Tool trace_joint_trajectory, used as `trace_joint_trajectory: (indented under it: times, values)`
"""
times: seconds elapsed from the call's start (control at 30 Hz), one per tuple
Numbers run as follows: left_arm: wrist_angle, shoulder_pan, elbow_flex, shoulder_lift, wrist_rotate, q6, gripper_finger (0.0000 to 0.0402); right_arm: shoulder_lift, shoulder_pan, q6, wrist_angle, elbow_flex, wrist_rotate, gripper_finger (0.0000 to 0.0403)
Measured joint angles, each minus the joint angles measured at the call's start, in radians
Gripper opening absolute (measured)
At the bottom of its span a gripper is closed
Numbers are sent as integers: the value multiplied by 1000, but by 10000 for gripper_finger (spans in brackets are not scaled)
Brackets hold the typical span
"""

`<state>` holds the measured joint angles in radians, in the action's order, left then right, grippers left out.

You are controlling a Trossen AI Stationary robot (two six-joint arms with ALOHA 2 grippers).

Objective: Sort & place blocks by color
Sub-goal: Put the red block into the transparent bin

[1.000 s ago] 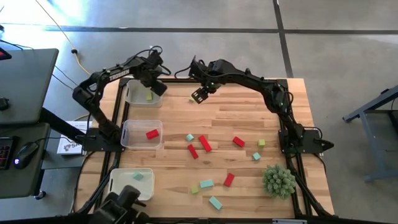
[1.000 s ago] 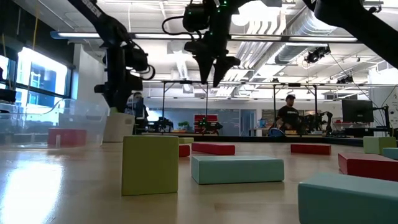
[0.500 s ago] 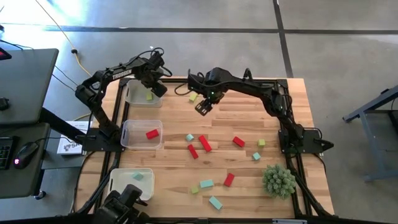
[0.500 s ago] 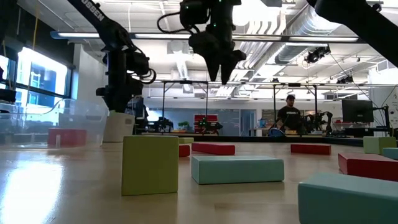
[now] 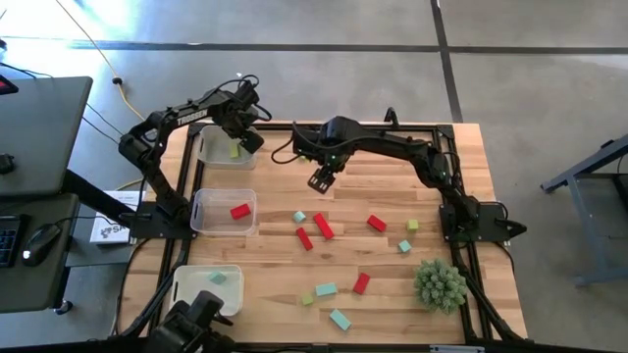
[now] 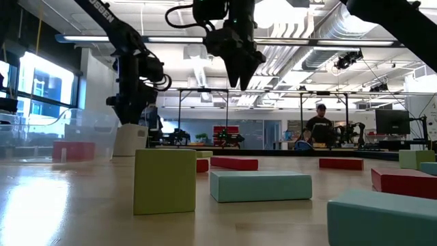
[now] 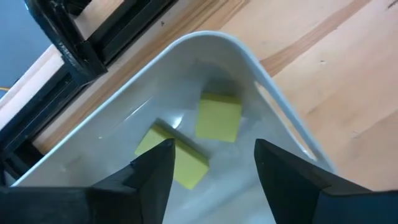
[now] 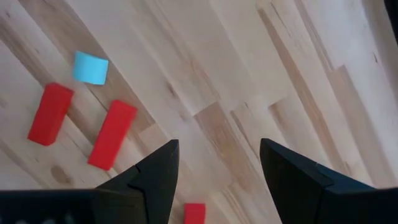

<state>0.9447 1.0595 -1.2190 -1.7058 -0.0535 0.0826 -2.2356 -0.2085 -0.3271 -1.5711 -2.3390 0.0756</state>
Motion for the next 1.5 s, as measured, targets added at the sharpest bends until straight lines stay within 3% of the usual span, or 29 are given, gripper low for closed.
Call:
trace_joint_trajectory:
  times: [0.6, 1.03, 1.5]
  values:
    - [-11, -91, 0, 292, 1, -54, 211, 10, 9, 182, 5, 26, 28, 213]
    - [-35, -146, 0, 336, 2, -90, 211, 315, 4, 103, 31, 601, 64, 213]
    - [-62, -285, 0, 336, 2, -178, 211, 684, 4, -115, 321, 1130, -146, 213]
